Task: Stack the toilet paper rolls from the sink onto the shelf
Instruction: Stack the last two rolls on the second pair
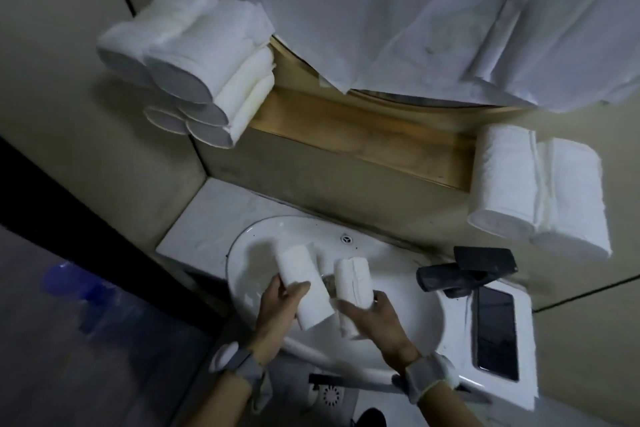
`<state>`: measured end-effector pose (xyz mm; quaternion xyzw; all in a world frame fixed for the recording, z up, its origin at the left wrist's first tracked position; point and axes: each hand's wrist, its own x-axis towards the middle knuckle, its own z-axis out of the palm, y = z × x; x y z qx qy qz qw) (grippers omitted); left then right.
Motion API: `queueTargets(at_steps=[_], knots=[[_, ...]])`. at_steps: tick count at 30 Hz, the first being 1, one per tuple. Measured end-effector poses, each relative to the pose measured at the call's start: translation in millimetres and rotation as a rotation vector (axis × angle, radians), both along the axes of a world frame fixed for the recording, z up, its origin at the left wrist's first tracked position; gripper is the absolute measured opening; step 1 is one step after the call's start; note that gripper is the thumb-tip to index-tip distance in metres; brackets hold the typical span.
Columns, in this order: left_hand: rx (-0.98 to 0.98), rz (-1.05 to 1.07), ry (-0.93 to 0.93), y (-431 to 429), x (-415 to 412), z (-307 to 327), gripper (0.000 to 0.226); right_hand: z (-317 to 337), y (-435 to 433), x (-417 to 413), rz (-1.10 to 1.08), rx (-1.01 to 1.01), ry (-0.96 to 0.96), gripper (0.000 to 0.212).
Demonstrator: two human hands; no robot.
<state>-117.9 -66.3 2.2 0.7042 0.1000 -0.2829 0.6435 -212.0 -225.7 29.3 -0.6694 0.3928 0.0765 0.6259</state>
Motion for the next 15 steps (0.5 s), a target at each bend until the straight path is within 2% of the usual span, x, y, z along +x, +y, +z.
queueTargets(at_steps=[4, 8, 9, 12, 15], knots=[[-0.141, -0.054, -0.042, 22.0, 14.1, 34.5, 0.021, 42.0, 33.1, -3.0, -0.105, 0.069, -0.202, 0.032], [-0.283, -0.133, -0.075, 27.9, 21.6, 83.6, 0.023, 76.8, 51.5, -6.3, -0.253, 0.074, -0.295, 0.08], [-0.324, -0.145, -0.079, 26.2, 21.6, 97.0, 0.025, 88.1, 53.9, -7.7, -0.29, 0.067, -0.332, 0.08], [-0.43, -0.236, -0.097, 19.2, 13.1, 138.2, 0.027, 123.4, 57.3, -17.0, -0.387, 0.059, -0.456, 0.052], [-0.479, -0.283, -0.161, 6.3, 1.6, 170.8, 0.03, 161.6, 55.6, -28.6, -0.405, 0.025, -0.55, 0.044]])
